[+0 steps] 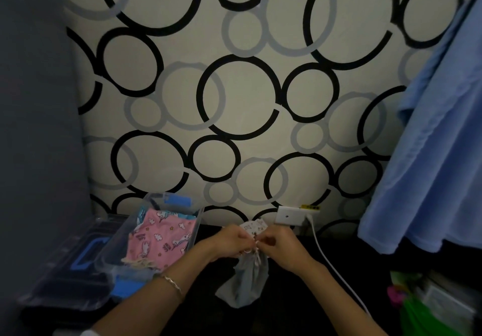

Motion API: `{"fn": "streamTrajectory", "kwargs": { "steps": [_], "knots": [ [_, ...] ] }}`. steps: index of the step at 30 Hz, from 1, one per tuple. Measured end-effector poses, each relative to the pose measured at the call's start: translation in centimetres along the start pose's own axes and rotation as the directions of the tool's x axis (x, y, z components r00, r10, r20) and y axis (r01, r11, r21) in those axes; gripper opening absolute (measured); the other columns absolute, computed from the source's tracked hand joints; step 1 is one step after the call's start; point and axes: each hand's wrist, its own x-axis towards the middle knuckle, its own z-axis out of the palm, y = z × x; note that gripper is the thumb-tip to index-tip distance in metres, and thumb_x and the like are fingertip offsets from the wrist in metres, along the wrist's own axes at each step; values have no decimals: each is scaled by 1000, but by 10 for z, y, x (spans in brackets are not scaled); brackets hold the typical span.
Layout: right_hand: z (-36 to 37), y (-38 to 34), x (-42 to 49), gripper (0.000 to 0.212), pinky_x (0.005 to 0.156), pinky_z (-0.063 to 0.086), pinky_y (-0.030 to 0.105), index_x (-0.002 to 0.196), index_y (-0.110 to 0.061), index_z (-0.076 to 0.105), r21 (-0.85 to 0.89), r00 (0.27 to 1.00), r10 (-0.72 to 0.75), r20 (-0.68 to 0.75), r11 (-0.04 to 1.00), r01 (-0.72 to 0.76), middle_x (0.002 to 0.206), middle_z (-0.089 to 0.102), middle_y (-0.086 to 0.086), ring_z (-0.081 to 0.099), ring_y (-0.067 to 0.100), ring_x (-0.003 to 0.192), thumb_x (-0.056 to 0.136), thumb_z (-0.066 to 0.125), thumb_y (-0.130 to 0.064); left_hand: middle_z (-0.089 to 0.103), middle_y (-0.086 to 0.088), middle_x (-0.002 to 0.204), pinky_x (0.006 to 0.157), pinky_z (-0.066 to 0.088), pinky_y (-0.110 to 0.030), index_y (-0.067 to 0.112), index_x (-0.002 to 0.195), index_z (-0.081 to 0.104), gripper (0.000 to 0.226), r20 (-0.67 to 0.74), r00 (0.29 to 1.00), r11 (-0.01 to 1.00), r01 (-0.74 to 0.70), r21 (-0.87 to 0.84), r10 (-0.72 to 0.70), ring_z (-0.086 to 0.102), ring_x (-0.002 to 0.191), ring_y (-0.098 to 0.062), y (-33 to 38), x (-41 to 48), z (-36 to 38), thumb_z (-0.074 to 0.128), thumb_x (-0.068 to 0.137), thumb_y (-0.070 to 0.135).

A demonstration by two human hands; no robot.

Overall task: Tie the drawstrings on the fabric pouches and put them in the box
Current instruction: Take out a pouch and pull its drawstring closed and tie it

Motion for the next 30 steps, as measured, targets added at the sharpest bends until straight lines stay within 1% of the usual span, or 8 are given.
{"fn": "streamTrajectory", "kwargs": {
  "steps": [4,7,9,13,17,21,25,30],
  "knots": [
    [4,6,1,23,66,45,31,66,-24,70,211,983,168,69,961,-179,65,63,-7,56,7,64,88,66,-16,62,-8,82,69,47,-25,9,77,70,17,-78,993,990,-83,112,92,57,73,-11,-3,2,-1,67,85,23],
    [4,3,-2,15,74,47,31,79,-11,72,528,934,307,182,771,-356,78,65,6,58,16,77,90,62,-9,69,-9,83,71,49,-24,3,88,74,18,-144,975,976,-148,161,172,59,74,-9,-1,3,1,68,85,20],
    [2,3,-3,12,76,51,28,91,-9,71,648,896,353,271,621,-441,86,69,6,62,15,82,90,60,-6,71,-11,85,71,50,-23,3,90,74,16,-160,966,969,-177,174,205,60,74,-8,0,3,2,69,85,18],
    [-1,9,-5,15,72,49,26,105,-5,62,736,862,351,365,458,-498,82,68,4,59,13,74,89,61,-5,72,-19,91,74,53,-29,1,91,75,20,-137,963,965,-207,162,230,62,74,-11,-3,5,0,70,84,19],
    [-4,10,-6,20,64,46,22,109,-1,59,752,853,334,402,411,-516,80,65,4,52,11,68,89,61,-4,71,-19,85,71,50,-30,-2,90,73,28,-140,964,969,-207,132,225,60,74,-14,-6,8,1,71,83,24],
    [-4,11,-4,13,64,49,23,96,4,68,728,857,366,364,462,-507,78,65,7,57,13,69,84,67,-2,67,-12,74,66,49,-30,-3,85,73,26,-149,961,966,-211,147,233,57,68,-12,-5,9,4,71,82,23],
    [1,7,-3,7,65,52,23,79,1,73,553,891,431,141,712,-432,68,67,4,63,12,68,80,72,-6,54,-6,67,60,39,-25,-9,80,68,26,-162,964,970,-184,157,210,48,64,-12,-5,9,8,66,85,16],
    [12,7,-3,3,66,54,25,75,-8,78,340,944,313,-107,903,-262,72,74,6,64,10,67,77,76,-7,52,-7,63,55,40,-22,9,68,63,19,-134,984,989,-105,101,118,49,57,-14,-4,9,7,64,86,14]
  ]
}}
